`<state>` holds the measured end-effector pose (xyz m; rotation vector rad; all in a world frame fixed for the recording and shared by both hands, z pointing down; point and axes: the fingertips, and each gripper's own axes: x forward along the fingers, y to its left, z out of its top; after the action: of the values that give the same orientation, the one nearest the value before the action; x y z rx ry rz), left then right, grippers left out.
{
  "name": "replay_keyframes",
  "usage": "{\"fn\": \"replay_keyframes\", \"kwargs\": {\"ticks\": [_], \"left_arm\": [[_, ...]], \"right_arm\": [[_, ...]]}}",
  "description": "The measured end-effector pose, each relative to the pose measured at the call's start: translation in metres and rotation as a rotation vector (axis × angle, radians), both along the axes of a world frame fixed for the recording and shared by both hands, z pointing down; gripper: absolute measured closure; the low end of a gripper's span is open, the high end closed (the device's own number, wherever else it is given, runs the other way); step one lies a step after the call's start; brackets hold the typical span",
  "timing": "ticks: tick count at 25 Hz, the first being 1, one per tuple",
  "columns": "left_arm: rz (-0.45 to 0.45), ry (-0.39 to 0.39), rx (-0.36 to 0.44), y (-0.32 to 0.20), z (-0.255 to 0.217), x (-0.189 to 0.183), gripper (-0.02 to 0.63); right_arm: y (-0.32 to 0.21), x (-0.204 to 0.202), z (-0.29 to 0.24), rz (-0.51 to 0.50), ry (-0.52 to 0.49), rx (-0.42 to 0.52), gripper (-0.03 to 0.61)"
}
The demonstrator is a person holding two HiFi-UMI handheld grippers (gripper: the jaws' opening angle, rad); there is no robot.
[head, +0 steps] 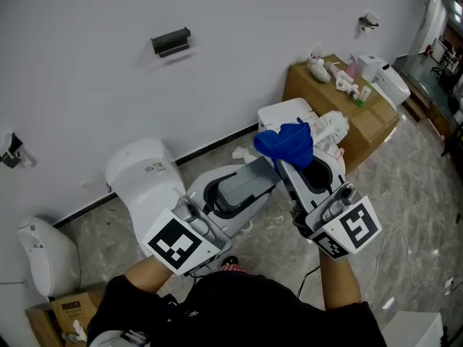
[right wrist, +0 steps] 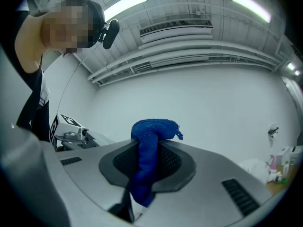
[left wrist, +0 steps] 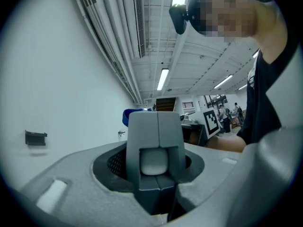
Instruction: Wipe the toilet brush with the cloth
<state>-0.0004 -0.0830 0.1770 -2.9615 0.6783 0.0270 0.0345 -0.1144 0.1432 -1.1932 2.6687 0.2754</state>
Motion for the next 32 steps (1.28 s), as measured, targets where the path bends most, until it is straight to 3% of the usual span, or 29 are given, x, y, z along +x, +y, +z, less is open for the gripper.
{"fn": "replay_keyframes", "kwargs": {"ticks": [9,32], "left_arm": [[-0.013,-0.011,0.005,0.002,0.001,0.0,0.433],[-0.004,-0.014,0.013,0.008,0.001,-0.003,0.431]], "right_arm": [[-0.002,-0.001,0.005,0.001,0.044,0.0,0.502],[-0.019,0.027,0.015,0.092,0.04,-0.024,0.502]]}}
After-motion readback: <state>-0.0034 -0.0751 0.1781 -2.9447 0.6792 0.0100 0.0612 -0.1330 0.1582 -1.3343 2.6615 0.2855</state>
